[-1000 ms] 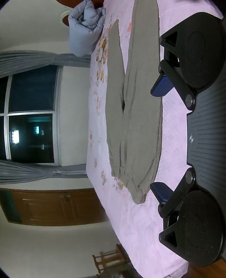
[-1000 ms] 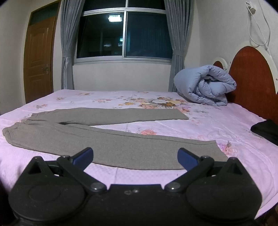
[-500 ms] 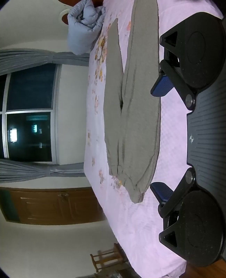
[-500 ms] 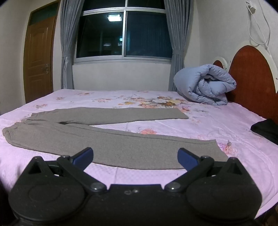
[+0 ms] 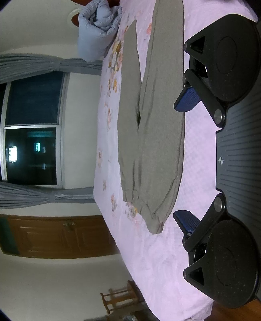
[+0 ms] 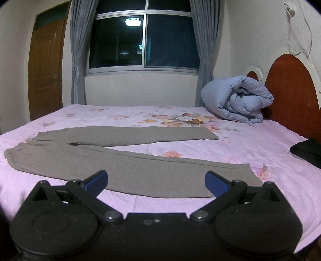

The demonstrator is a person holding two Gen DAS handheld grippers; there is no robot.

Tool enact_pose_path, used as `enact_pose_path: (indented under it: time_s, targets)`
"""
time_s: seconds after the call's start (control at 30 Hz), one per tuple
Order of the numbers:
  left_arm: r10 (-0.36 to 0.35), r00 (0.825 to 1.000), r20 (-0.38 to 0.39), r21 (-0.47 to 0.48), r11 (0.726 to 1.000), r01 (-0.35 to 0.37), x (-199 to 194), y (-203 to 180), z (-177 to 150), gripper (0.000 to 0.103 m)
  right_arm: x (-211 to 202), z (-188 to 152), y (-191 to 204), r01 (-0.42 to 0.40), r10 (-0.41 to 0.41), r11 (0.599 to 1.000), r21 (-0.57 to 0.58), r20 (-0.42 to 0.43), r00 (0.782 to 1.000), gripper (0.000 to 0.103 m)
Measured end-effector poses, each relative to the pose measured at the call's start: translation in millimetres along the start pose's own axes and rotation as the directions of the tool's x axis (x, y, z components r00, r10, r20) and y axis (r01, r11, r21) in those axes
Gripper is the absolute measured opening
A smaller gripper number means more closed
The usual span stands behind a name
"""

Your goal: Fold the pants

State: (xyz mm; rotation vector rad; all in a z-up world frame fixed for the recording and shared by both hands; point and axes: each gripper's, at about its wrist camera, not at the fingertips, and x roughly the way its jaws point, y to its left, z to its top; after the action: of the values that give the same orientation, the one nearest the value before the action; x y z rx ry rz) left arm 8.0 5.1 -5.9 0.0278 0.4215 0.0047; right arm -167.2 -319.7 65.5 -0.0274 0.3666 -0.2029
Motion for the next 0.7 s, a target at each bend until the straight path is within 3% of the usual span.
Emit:
enact_pose_path:
  time_s: [0.7]
  targets:
    - [0.002, 1.0, 0.016, 0.013, 1.0, -0.002, -1.8, -2.5, -0.3, 0.103, 2.2, -1.8, -0.6, 0.001, -0.001, 1.0, -0.002, 0.01, 1.0, 0.098]
